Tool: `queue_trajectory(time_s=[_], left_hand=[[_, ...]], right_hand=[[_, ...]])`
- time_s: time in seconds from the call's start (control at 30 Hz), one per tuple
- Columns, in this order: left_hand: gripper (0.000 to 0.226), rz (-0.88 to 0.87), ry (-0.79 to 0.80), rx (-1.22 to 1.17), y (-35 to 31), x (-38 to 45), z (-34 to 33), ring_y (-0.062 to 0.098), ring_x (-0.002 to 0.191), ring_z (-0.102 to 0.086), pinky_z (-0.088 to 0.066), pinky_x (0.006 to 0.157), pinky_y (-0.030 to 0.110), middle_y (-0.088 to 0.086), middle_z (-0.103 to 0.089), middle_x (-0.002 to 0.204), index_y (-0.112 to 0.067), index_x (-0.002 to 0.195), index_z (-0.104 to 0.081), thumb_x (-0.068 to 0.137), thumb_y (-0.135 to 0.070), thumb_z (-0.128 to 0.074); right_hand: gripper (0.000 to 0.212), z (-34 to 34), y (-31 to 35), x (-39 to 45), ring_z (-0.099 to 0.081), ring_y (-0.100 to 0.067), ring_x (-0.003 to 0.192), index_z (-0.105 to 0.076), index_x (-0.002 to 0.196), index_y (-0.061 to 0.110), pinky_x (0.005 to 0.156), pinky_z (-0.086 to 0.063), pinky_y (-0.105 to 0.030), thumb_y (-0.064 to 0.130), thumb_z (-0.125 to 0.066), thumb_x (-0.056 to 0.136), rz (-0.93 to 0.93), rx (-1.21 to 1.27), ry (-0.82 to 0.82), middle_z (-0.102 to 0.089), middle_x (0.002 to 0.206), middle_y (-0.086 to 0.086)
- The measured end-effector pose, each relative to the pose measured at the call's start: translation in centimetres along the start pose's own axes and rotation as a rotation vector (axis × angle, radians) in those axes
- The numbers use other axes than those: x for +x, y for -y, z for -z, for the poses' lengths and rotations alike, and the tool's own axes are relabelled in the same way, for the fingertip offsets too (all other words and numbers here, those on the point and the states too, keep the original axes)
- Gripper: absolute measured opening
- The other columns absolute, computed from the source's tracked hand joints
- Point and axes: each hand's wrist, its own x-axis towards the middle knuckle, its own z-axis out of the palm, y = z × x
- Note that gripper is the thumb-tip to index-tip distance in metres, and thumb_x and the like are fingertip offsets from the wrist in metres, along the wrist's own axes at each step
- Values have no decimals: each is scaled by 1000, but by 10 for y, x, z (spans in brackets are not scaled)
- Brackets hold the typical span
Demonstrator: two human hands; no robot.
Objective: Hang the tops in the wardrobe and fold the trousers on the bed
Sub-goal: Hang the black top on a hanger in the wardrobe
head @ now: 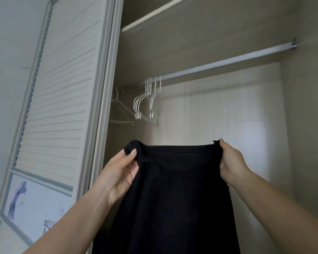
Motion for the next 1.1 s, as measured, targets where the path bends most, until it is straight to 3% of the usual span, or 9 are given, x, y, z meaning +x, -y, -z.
queue_trajectory(time_s=[0.13,0.27,0.43,0.5,0.6,0.7,0.9,1.0,1.1], left_hand=[[39,-42,-59,-27,-2,43,-1,13,75,-69,-59,60,27,8,-69,97,-13,118,-64,78,-10,-63],[24,-63,-135,31,-3,79,-7,10,61,-67,-55,48,24,6,-70,81,-11,107,-68,84,-14,-61],[17,-121,-180,23,-9,125,-11,10,58,-67,-55,47,23,5,-71,74,-10,104,-66,97,-11,-50],[21,-160,-159,35,-15,143,-11,10,61,-69,-56,49,22,5,-73,79,-11,109,-64,98,-8,-47],[27,-180,-109,59,-20,164,-11,12,70,-62,-57,51,22,7,-70,88,-12,120,-60,99,-7,-45],[27,-184,-94,48,-22,179,-6,16,76,-56,-58,53,24,11,-66,93,-9,121,-59,97,-5,-47],[23,-204,-103,133,-26,205,10,17,74,-55,-55,52,25,9,-69,84,-8,116,-62,98,-8,-47],[20,-220,-109,138,-28,212,14,18,72,-61,-57,54,27,7,-72,76,-8,109,-64,98,-7,-47],[19,-228,-118,126,-32,217,20,17,71,-63,-57,53,27,8,-72,79,-9,106,-65,98,-7,-47]], right_hand=[[39,-1,-1,48,-64,-21,75,-66,84,9,69,-53,-33,44,-54,93,-32,-140,70,-68,79,-2],[38,-14,-1,84,-65,-17,63,-60,79,5,60,-52,-26,40,-53,94,-17,-334,145,-67,70,-4],[36,-45,6,119,-65,-18,92,-68,95,11,96,-48,-35,42,-51,94,127,-720,268,-70,97,-3],[34,-65,14,127,-63,-11,96,-67,100,13,96,-46,-31,42,-51,94,212,-841,338,-68,107,-1],[48,-104,26,138,-61,-22,109,-62,112,1,103,-43,-40,44,-51,93,379,-870,346,-64,117,-14],[52,-147,35,145,-56,-19,115,-59,117,2,104,-42,-40,48,-49,93,472,-836,371,-59,128,-6],[72,-217,24,160,-43,-25,131,-41,141,15,107,-39,-44,64,-44,88,358,-851,389,-40,148,-5],[68,-230,11,172,-56,-25,107,-47,135,9,91,-46,-36,61,-40,92,377,-886,343,-57,123,-7],[53,-239,3,183,-56,-27,86,-54,122,2,72,-39,-30,45,-34,99,467,-895,259,-56,101,-13]])
